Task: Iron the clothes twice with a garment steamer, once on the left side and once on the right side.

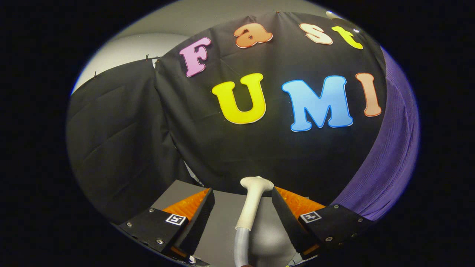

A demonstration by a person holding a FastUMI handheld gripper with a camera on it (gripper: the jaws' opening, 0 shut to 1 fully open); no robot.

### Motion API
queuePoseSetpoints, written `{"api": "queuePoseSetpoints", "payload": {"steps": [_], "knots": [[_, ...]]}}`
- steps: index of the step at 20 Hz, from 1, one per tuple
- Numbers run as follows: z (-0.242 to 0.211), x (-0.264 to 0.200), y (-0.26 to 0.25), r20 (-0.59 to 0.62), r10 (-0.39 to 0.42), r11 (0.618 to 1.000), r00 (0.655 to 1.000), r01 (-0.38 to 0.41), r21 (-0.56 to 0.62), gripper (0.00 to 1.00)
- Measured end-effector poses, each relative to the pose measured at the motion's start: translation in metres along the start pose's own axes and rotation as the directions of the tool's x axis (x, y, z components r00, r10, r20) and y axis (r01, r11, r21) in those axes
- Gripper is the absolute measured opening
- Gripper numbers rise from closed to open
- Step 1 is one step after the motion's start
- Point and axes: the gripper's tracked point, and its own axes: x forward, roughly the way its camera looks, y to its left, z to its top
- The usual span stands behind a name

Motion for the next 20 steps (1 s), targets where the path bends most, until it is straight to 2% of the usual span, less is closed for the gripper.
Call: {"api": "queuePoseSetpoints", "payload": {"steps": [5, 15, 20], "knots": [[-0.027, 0.041, -0.006, -0.137, -0.009, 0.999, 0.991, 0.014, 0.036, 0.96], [-0.082, 0.089, -0.012, -0.353, 0.024, 0.995, 0.935, 0.013, 0.102, 0.92], [-0.096, 0.102, -0.016, -0.387, 0.032, 0.992, 0.922, 0.019, 0.127, 0.67]]}}
